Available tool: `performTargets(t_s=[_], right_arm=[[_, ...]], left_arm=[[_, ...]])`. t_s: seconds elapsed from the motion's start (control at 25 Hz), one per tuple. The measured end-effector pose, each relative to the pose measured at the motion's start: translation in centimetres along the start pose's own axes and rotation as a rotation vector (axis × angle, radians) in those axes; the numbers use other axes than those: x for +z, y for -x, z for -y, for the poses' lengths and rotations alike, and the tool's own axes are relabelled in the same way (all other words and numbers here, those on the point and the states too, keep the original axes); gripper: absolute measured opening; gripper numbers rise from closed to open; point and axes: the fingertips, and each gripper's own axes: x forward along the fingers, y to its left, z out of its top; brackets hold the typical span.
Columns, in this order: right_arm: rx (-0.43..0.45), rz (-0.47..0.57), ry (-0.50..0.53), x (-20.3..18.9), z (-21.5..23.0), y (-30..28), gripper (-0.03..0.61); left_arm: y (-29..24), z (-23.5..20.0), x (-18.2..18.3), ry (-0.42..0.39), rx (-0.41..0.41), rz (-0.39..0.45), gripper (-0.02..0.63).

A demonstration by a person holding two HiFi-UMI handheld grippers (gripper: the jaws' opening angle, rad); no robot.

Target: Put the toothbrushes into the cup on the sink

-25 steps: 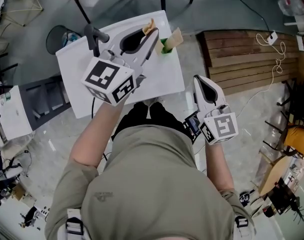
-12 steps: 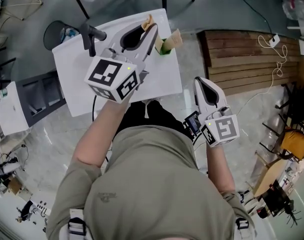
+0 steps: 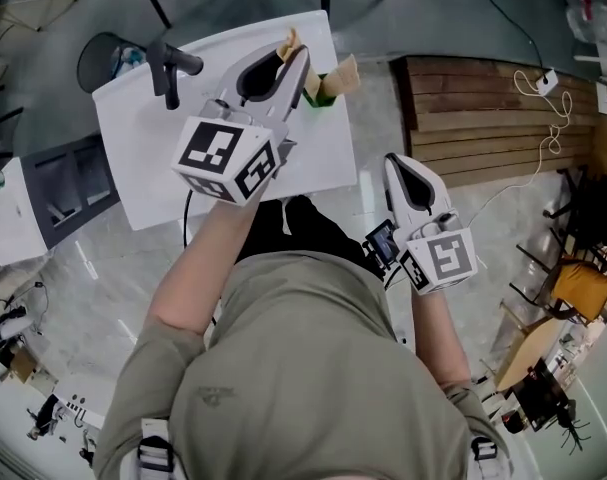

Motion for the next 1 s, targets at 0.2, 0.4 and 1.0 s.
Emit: performTargets(t_s=[0.2, 0.4, 1.0], right_arm=[[0.010, -0.019, -0.003, -0.5, 0.2, -0.1, 0.011], [0.022, -0.035, 0.000, -1.0, 0.3, -0.3, 0.011], [0.028, -0.064, -0.001, -2.0, 0.5, -0.7, 0.011]], left_arm=[[-0.3, -0.4, -0.8, 0.004, 0.020, -0.002, 0.060], [-0.3, -0.3, -1.4, -0.017, 0.035, -0.002, 0.060], [-0.8, -0.7, -3.7, -0.044, 0.067, -0.006, 0.060]])
